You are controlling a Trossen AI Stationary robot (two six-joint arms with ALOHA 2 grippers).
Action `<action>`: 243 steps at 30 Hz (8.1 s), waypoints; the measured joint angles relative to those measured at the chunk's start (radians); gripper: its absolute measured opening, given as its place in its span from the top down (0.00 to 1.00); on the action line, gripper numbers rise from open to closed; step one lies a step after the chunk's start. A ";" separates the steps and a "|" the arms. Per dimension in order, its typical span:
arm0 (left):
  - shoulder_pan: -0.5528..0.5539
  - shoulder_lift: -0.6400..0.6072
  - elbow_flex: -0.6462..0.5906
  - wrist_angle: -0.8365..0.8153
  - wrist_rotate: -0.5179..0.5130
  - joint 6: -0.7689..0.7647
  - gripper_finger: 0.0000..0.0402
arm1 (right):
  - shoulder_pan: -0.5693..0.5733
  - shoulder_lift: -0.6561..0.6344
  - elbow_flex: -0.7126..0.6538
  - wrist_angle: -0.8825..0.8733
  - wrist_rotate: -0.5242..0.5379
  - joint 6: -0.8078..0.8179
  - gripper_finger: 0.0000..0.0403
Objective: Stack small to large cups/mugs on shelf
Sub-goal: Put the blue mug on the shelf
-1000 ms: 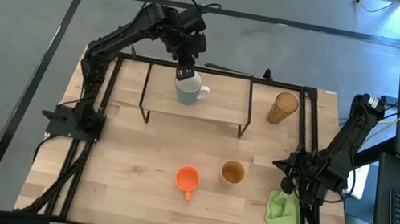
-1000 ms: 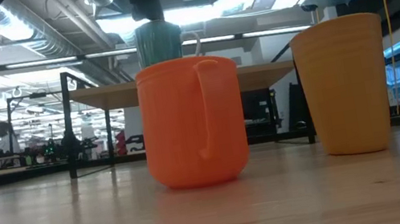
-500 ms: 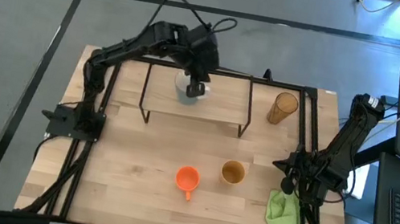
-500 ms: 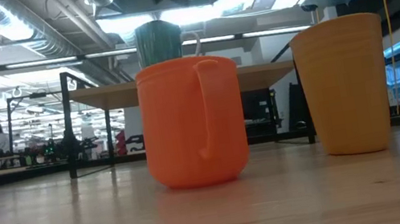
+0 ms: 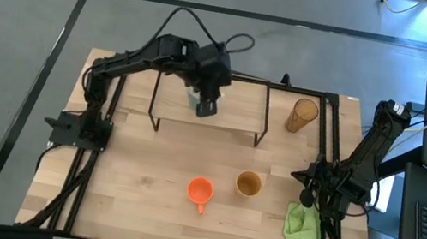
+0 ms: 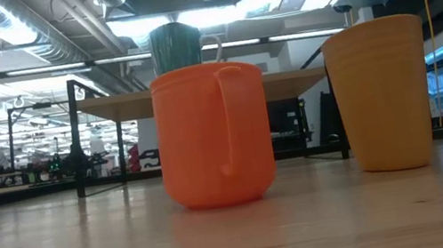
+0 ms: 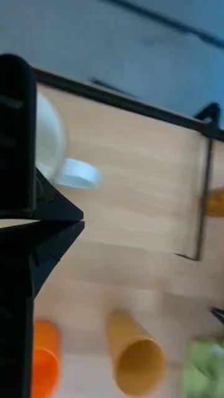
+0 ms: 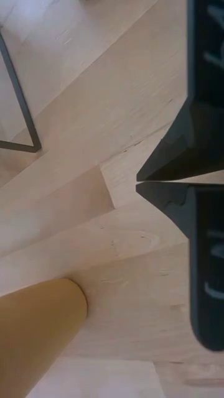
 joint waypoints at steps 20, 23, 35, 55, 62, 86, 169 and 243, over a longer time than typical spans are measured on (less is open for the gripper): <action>-0.183 -0.117 -0.001 0.015 -0.112 -0.235 1.00 | -0.079 0.002 -0.003 -0.006 0.140 -0.058 0.96; -0.191 -0.139 -0.001 -0.032 -0.214 -0.304 1.00 | -0.088 0.000 -0.003 -0.001 0.127 -0.055 0.96; -0.217 -0.177 0.000 -0.155 -0.345 -0.487 1.00 | -0.090 0.001 0.193 0.061 0.391 -0.132 0.96; -0.167 -0.174 -0.001 -0.156 -0.346 -0.417 1.00 | -0.251 -0.020 1.048 0.732 0.039 -1.491 0.96; -0.170 -0.174 -0.001 -0.156 -0.343 -0.417 1.00 | -0.251 -0.019 1.106 0.781 0.110 -1.596 0.96; -0.147 -0.175 -0.049 0.012 -0.093 -0.216 1.00 | -0.347 0.041 1.090 0.564 -0.379 -1.619 0.96; 0.393 -0.696 -1.279 0.818 0.408 -0.186 1.00 | -1.635 1.052 1.412 0.335 -1.257 -1.285 1.00; 0.447 -0.530 -1.279 1.093 0.496 -0.156 1.00 | -1.465 1.052 1.411 0.386 -1.244 -1.180 0.99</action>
